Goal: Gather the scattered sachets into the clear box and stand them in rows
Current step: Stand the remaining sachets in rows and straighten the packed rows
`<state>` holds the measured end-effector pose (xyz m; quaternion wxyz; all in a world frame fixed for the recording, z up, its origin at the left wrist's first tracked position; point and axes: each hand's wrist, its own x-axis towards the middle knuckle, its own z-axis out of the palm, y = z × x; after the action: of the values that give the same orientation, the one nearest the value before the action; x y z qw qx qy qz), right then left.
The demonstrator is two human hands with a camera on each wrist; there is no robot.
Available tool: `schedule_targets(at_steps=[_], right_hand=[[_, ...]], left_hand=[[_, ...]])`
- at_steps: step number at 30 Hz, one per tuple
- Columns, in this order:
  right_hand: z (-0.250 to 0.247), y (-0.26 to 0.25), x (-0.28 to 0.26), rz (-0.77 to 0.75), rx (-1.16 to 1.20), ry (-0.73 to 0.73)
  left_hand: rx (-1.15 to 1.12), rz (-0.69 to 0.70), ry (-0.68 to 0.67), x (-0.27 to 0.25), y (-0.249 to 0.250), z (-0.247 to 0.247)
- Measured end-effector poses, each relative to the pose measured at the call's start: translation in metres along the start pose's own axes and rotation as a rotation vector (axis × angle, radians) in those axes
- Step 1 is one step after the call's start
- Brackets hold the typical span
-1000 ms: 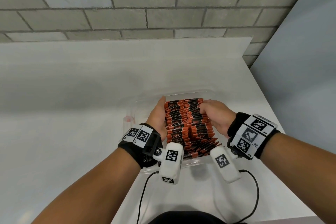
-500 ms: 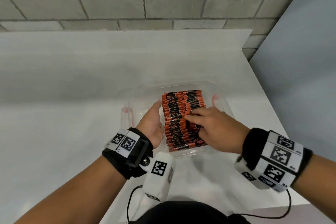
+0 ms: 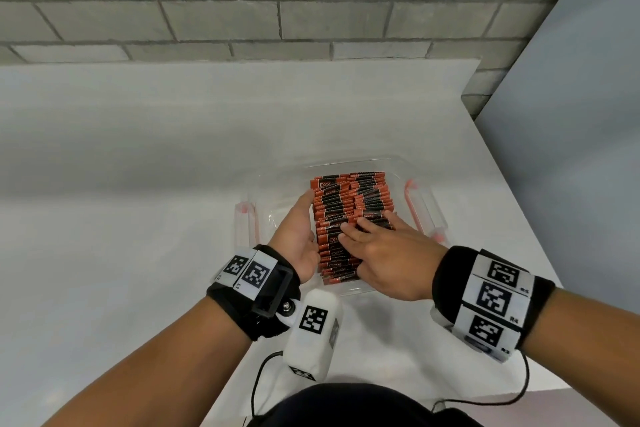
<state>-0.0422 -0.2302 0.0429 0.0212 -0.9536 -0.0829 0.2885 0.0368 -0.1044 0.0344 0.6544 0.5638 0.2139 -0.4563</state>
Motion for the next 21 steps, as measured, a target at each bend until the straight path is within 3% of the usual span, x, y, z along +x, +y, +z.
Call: schedule_targets(at_steps=[5, 14, 21], right_hand=[[-0.011, 0.035, -0.010, 0.055, 0.275, 0.292], [0.006, 0.041, -0.016, -0.018, 0.104, 0.171], [0.004, 0.040, -0.012, 0.008, 0.107, 0.196]], left_hand=[[0.022, -0.010, 0.017, 0.001, 0.003, -0.003], [0.010, 0.006, -0.012, 0.015, -0.002, -0.008], [0.015, 0.019, -0.003, 0.027, -0.005, -0.016]])
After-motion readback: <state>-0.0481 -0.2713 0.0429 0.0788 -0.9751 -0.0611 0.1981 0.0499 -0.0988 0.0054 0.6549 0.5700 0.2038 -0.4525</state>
